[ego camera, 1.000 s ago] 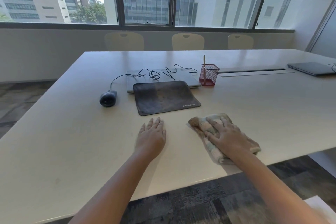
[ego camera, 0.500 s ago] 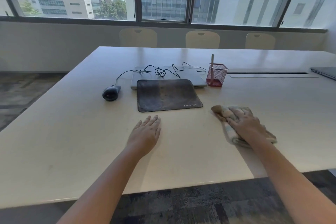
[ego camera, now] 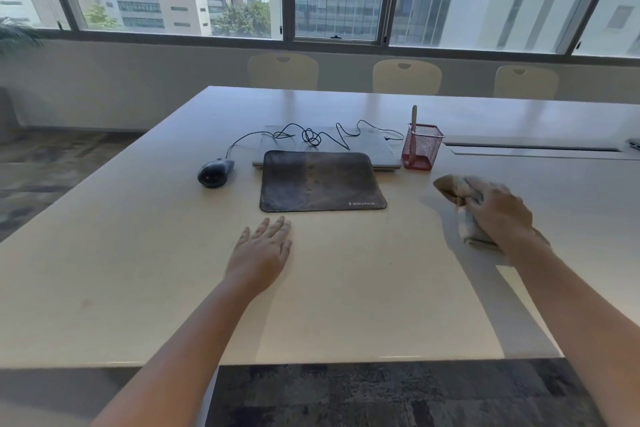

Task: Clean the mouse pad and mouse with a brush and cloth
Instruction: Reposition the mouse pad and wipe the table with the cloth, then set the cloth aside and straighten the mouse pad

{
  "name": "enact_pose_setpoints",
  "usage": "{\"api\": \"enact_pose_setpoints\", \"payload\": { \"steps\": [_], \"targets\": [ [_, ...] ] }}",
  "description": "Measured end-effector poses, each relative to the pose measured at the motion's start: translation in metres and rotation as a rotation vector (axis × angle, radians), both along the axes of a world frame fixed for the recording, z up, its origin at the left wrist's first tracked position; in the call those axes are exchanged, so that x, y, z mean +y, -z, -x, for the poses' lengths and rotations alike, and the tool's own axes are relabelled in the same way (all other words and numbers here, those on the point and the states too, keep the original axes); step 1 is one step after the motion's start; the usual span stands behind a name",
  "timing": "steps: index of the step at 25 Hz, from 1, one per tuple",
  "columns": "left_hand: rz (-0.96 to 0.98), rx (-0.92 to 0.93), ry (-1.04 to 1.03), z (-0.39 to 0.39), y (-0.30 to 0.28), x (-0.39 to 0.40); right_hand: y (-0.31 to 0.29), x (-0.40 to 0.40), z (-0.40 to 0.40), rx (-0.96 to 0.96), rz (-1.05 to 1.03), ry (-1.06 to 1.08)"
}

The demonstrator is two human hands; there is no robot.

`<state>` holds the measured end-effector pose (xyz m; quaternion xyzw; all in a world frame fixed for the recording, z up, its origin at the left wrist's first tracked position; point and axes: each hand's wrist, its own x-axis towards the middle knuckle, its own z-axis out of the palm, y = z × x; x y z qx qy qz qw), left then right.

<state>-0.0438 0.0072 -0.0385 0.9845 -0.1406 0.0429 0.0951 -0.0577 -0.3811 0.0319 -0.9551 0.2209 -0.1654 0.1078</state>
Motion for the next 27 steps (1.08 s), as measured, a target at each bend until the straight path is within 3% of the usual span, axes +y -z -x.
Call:
{"api": "enact_pose_setpoints", "payload": {
  "steps": [6, 13, 16, 19, 21, 23, 27],
  "targets": [
    [-0.014, 0.005, -0.018, -0.003, 0.0, 0.0, 0.037, 0.001, -0.016, 0.292, -0.022, -0.036],
    [-0.027, 0.021, -0.019, -0.001, 0.0, -0.002, 0.037, 0.001, -0.016, 0.348, -0.061, -0.034],
    [-0.004, 0.01, -0.023, -0.003, -0.001, -0.002, 0.03, 0.015, -0.015, 0.393, 0.081, -0.013],
    [0.169, -0.13, -0.039, -0.009, -0.003, -0.001, 0.048, 0.057, -0.013, 0.209, 0.42, -0.293],
    [0.226, -0.239, 0.003, -0.015, -0.006, 0.0, 0.056, 0.086, -0.014, 0.109, 0.35, -0.486],
    [0.183, -0.313, 0.023, -0.021, -0.005, -0.001, 0.053, 0.102, -0.022, 0.107, 0.191, -0.499],
    [0.152, -0.323, 0.013, -0.038, -0.003, -0.001, 0.043, 0.113, -0.042, 0.133, 0.261, -0.471]
  ]
}}
